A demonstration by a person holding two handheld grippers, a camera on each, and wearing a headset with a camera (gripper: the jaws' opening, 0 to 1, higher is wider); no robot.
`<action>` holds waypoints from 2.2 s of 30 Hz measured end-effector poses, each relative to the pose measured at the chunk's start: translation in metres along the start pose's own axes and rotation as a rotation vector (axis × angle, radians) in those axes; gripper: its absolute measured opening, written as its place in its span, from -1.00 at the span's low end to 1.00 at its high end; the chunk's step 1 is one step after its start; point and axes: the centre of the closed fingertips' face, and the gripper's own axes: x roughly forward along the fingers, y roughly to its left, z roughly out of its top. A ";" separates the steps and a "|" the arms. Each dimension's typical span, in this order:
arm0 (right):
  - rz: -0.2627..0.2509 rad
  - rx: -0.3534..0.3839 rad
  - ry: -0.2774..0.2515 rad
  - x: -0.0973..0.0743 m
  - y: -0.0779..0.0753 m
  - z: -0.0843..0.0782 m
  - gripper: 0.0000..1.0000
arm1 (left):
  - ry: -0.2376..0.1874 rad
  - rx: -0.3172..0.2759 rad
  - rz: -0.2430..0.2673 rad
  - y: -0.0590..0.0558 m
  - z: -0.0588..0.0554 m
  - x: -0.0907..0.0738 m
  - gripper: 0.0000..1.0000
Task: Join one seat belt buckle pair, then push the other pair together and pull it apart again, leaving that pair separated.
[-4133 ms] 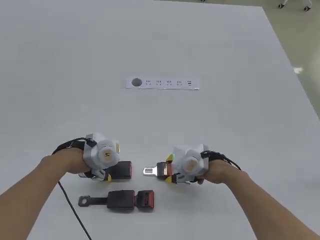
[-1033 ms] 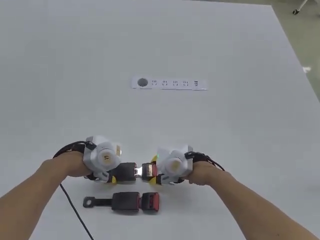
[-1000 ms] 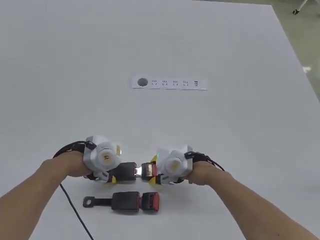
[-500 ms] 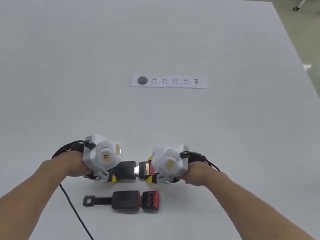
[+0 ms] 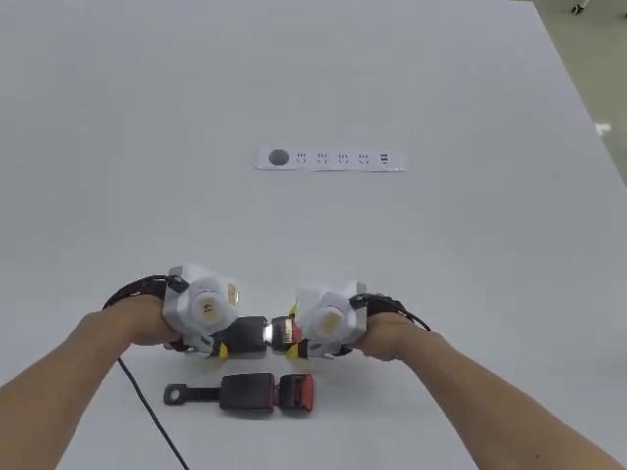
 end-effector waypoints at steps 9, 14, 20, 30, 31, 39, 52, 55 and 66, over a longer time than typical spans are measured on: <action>0.001 0.000 0.001 0.002 0.000 -0.001 -0.42 | 0.004 0.005 -0.001 -0.001 0.001 -0.001 -0.41; -0.001 0.001 0.004 0.001 0.001 0.000 -0.41 | 0.004 0.005 -0.002 -0.002 0.001 -0.001 -0.40; -0.001 -0.020 0.011 0.001 0.000 -0.001 -0.41 | 0.007 0.009 -0.002 -0.002 0.002 -0.002 -0.39; 0.001 -0.020 0.037 -0.012 -0.002 -0.011 -0.40 | 0.041 0.030 -0.005 0.002 -0.004 0.002 -0.39; -0.001 -0.004 0.046 -0.010 -0.001 -0.012 -0.40 | 0.044 0.031 -0.004 0.002 -0.004 0.002 -0.39; -0.008 -0.007 0.050 -0.012 -0.002 -0.011 -0.39 | 0.052 0.027 0.002 -0.002 0.001 -0.004 -0.38; -0.010 -0.011 0.058 -0.015 -0.001 -0.016 -0.39 | 0.043 0.026 0.001 -0.001 -0.002 0.003 -0.38; -0.010 -0.009 0.060 -0.016 -0.002 -0.017 -0.39 | 0.044 0.029 0.001 -0.001 -0.001 0.002 -0.38; -0.006 -0.006 0.077 -0.021 0.000 -0.030 -0.38 | 0.051 0.033 -0.001 0.000 -0.001 0.003 -0.38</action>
